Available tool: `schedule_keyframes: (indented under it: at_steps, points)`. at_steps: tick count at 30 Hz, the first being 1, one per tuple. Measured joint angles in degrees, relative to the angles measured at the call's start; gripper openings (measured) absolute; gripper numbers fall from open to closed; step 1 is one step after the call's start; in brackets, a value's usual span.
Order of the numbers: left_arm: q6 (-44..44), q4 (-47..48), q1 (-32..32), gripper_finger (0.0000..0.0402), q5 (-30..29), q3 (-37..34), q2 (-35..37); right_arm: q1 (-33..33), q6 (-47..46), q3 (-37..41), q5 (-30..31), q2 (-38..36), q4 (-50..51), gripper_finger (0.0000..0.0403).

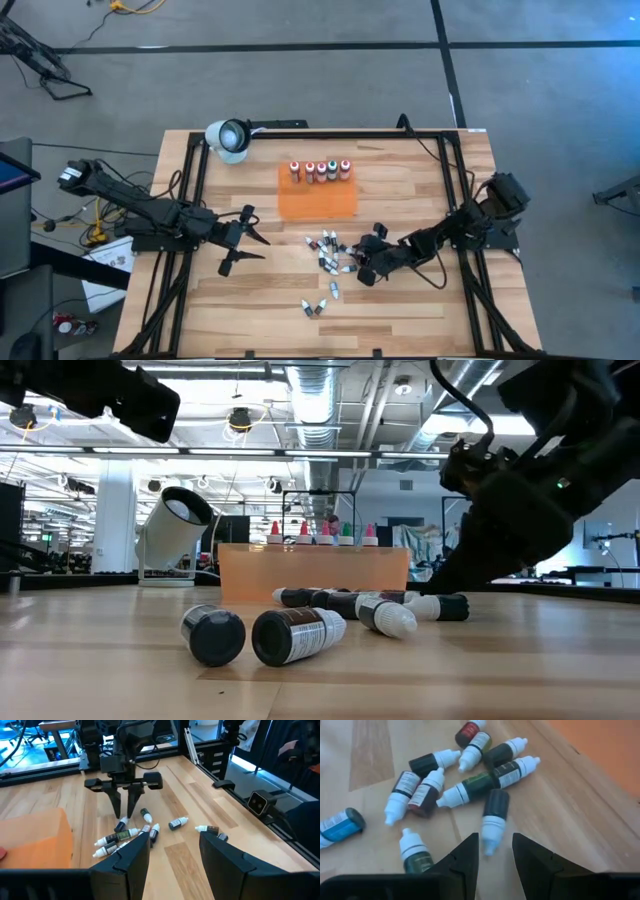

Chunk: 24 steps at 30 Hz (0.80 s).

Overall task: Pick & Place food coloring
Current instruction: Put the small purple food coloring bottle into the orange bin

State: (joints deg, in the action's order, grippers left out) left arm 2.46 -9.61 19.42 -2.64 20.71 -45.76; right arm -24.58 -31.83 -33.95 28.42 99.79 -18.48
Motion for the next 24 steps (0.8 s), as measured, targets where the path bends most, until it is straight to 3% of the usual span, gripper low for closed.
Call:
schedule_keyframes:
  at_steps: [16, 24]
  points:
    - [0.05, 0.27, 0.00, 0.0167, -1.11, 0.00, 0.00, 1.31, 0.19, 0.04, -0.43, -0.04, -1.42, 0.0115]
    - [0.05, 0.27, 0.00, 0.0167, -1.11, 0.00, 0.00, 2.15, -0.44, 0.07, -0.16, -0.04, -4.74, 0.0159]
